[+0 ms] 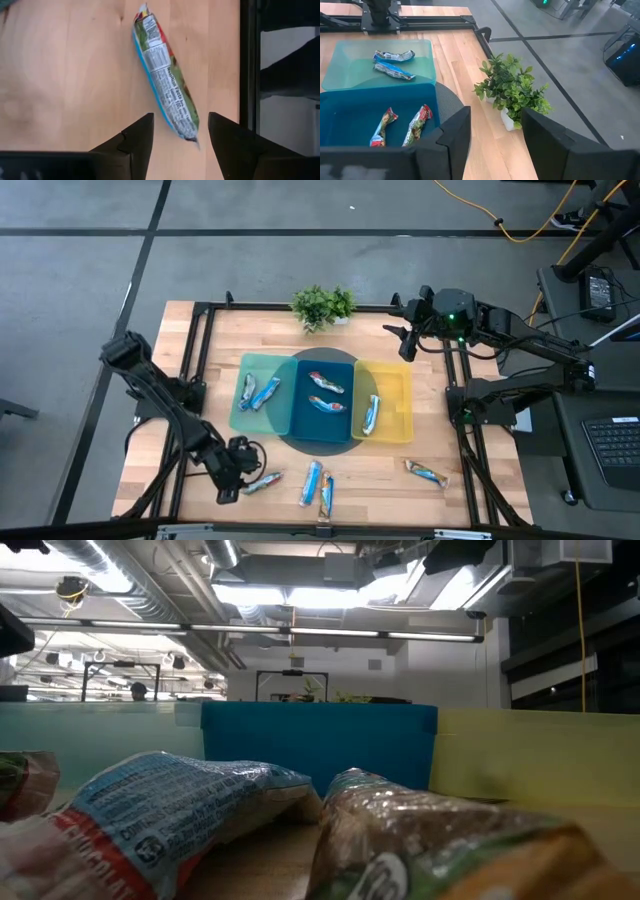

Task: Pick and place Granola Bars by type
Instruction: Put the red granola bar into the blue bin

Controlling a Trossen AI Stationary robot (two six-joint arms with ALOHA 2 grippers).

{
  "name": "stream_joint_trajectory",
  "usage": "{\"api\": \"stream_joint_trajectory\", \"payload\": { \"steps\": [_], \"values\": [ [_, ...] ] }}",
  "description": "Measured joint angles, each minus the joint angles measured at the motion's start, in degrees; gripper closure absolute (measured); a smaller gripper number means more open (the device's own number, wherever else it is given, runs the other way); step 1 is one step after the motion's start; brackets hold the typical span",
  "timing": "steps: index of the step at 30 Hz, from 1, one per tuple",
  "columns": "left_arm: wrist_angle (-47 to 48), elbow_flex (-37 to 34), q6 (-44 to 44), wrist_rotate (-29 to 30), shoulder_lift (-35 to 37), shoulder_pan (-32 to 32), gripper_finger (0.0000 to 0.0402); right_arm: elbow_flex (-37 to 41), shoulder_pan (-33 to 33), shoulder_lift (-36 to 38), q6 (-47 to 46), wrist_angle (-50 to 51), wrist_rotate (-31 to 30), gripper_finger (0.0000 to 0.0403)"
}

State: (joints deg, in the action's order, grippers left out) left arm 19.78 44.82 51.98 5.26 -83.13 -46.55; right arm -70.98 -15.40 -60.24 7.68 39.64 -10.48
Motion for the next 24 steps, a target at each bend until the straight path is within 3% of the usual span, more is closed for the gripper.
{"api": "stream_joint_trajectory", "payload": {
  "steps": [12,24],
  "values": [
    [-3.0,0.0,1.9,-0.8,-5.4,0.0,0.0154,0.0,0.0,0.0,-0.2,0.1,0.0,0.0226],
    [-3.7,-0.4,4.8,0.5,-6.8,-0.4,0.0146,0.0,0.0,0.0,-0.2,0.1,0.0,0.0226]
  ]
}}
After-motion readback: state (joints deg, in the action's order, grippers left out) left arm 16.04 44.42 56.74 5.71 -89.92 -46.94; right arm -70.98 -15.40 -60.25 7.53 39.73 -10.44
